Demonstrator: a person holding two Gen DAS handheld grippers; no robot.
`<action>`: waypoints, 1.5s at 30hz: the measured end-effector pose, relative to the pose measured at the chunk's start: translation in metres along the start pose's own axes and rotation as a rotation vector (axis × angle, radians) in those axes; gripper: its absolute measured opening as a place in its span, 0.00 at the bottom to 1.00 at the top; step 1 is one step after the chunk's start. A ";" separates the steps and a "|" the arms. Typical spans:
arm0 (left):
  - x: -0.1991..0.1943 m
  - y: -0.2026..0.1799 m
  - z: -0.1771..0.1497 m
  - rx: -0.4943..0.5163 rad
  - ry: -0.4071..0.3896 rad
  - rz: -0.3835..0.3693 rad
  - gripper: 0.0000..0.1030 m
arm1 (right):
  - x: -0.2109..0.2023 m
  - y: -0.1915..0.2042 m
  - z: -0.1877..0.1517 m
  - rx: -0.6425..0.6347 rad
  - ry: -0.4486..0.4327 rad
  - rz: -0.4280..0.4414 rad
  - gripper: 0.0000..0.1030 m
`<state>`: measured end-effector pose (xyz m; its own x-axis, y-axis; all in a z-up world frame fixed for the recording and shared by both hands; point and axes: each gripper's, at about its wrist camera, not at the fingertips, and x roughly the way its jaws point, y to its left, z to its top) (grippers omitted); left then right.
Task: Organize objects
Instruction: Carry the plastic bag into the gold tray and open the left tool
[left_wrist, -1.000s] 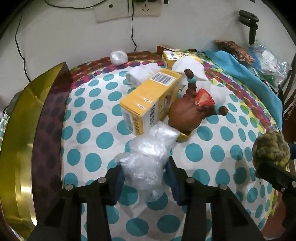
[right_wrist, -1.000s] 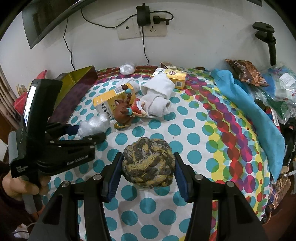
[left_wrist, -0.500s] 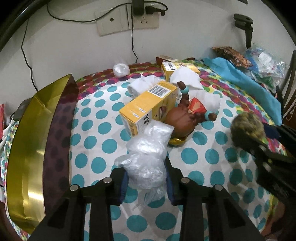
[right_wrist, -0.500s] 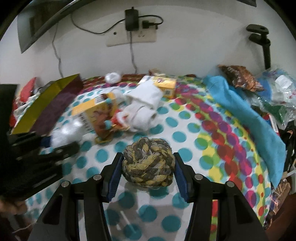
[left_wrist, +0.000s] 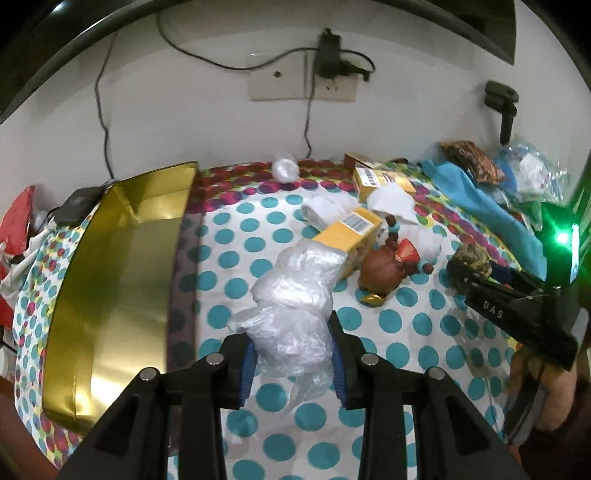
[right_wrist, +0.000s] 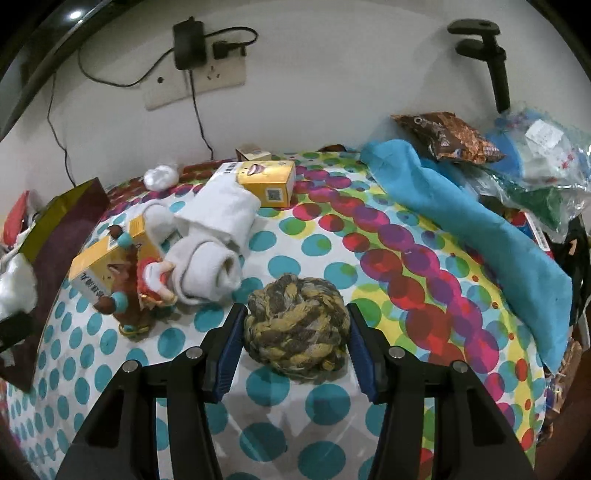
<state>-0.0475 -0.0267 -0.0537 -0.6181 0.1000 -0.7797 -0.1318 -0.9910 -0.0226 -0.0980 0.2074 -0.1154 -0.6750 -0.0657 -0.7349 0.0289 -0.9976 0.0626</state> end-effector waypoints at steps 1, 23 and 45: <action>-0.003 0.003 0.000 -0.006 -0.003 0.003 0.33 | 0.000 0.001 0.000 -0.004 0.001 -0.005 0.49; 0.020 0.130 -0.016 -0.133 0.109 0.199 0.33 | 0.014 0.004 0.001 -0.007 0.073 -0.028 0.49; 0.041 0.148 -0.028 -0.185 0.107 0.214 0.39 | 0.014 0.011 0.004 -0.026 0.079 -0.052 0.49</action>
<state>-0.0708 -0.1713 -0.1066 -0.5302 -0.1127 -0.8404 0.1417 -0.9890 0.0432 -0.1101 0.1957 -0.1227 -0.6156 -0.0146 -0.7879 0.0152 -0.9999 0.0066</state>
